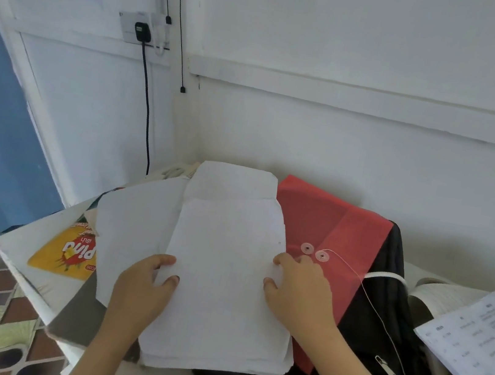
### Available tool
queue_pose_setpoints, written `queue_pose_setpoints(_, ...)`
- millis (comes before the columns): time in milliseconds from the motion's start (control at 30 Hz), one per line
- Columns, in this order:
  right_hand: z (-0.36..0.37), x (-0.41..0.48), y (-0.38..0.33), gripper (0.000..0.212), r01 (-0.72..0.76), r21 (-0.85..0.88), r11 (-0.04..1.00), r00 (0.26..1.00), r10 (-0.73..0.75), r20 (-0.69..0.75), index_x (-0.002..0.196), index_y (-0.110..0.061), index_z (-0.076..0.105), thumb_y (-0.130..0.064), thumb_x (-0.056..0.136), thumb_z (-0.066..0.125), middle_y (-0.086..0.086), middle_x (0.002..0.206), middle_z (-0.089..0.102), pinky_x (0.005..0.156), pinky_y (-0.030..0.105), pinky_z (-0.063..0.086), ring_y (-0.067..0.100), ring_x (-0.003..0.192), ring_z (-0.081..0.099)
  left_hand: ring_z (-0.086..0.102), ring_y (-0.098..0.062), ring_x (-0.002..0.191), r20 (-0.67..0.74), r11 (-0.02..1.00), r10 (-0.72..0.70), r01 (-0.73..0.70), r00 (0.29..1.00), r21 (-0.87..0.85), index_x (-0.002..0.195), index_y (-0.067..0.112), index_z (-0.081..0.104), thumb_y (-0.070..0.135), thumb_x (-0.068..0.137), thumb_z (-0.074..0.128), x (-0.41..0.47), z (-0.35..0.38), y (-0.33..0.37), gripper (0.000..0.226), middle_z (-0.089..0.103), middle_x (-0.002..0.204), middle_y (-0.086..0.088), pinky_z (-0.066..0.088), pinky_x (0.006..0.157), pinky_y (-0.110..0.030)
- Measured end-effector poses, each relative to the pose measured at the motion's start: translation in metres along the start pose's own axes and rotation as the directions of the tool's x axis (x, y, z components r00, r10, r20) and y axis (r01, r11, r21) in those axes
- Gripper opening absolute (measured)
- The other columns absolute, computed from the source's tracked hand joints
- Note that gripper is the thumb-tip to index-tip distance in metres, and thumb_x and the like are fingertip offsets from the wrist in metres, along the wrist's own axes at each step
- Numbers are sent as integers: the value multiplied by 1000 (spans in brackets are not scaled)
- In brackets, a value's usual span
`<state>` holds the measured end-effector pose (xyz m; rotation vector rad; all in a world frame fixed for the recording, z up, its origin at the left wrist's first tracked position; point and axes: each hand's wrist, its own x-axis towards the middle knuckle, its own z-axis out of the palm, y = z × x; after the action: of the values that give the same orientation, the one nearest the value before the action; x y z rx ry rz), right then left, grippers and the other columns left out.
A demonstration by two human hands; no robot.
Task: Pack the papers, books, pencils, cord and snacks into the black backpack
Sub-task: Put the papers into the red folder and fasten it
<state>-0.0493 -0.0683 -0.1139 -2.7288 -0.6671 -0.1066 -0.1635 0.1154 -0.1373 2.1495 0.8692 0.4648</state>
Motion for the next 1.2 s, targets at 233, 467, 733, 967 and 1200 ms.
queue_pose_setpoints(233, -5, 4, 2, 31, -115, 228, 967, 989, 89, 121, 120, -41, 51, -39, 89, 51, -7, 112, 57, 93, 38, 26, 18, 108, 50, 45, -23, 118, -19, 985, -60, 56, 998, -163, 122, 19, 56, 9, 86, 63, -4, 5, 1, 37, 50, 126, -4, 35, 101, -37)
queue_pose_setpoints(467, -1, 2, 5, 37, -29, 595, 803, 999, 3, 45, 101, -34, 60, -1, 85, 52, -8, 100, 58, 71, 9, 39, 3, 84, 55, 49, -18, 102, -86, 935, -63, 29, 994, -354, 104, 24, 62, -6, 87, 55, -4, 3, 5, 35, 51, 122, -4, 43, 95, -35)
queue_pose_setpoints(733, -14, 31, -9, 36, 74, 638, 766, 987, 33, -155, 90, -26, 68, 4, 79, 51, -3, 89, 57, 69, 16, 36, 8, 79, 52, 56, -15, 83, -69, 881, -25, -10, 997, -473, 86, 28, 67, -6, 88, 49, 28, -16, 35, 39, 61, 95, 6, 51, 73, -32)
queue_pose_setpoints(967, -19, 100, -18, 30, 26, 656, 755, 982, 104, -159, 97, -11, 71, 4, 77, 53, 3, 108, 67, 78, 13, 36, 17, 102, 59, 56, -13, 81, -56, 916, 94, -109, 994, -387, 102, 19, 67, -13, 81, 45, 99, -10, 58, 44, 60, 99, 0, 51, 75, -24)
queue_pose_setpoints(1200, 4, 132, -12, 44, -148, 550, 822, 988, 152, 38, 128, -4, 55, -8, 84, 50, 8, 135, 53, 100, 25, 34, 23, 125, 47, 47, -30, 119, 95, 985, 39, -22, 995, -172, 125, 11, 58, -12, 80, 42, 140, 12, 47, 53, 49, 134, -12, 38, 103, -36)
